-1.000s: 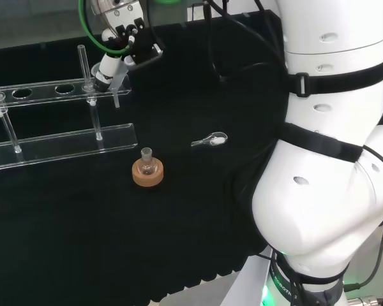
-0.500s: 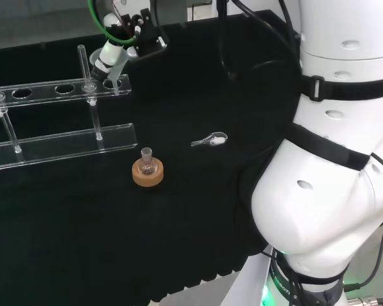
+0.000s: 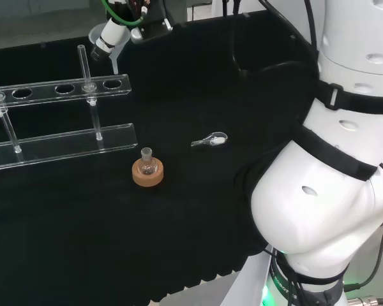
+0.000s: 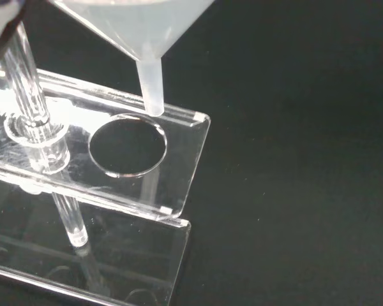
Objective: Pick up the funnel from the transparent funnel stand.
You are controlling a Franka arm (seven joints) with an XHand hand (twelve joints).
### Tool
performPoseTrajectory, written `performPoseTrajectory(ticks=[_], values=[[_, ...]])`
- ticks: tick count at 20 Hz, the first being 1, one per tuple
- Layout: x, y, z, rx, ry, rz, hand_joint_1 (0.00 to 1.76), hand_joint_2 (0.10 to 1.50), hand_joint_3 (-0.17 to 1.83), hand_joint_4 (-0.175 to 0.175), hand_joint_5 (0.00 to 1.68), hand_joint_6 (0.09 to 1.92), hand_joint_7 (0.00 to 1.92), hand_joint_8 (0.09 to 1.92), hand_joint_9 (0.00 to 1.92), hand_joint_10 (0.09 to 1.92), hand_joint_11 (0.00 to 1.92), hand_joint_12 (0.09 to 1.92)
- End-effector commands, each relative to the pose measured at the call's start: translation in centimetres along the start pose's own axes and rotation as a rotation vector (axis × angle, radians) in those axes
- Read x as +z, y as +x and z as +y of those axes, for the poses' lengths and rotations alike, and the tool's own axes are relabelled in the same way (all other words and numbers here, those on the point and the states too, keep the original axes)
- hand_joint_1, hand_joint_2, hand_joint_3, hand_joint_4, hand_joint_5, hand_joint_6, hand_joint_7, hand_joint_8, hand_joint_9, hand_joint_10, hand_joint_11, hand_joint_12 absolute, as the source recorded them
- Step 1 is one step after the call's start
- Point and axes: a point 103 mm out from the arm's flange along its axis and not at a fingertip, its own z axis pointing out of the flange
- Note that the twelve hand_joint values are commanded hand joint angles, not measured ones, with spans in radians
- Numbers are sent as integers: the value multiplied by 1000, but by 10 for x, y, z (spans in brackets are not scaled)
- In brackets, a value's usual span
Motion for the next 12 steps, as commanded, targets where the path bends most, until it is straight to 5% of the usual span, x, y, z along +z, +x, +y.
performPoseTrajectory(ticks=[1, 12], values=[[-28, -8, -12, -3, -50, -12, 904, 548, 651, 147, 1094, 517, 1323, 439, 980, 301, 0, 1554], [-43, -6, -39, 37, -81, 2, 904, 554, 696, 133, 1088, 508, 1311, 444, 978, 275, 0, 1569]])
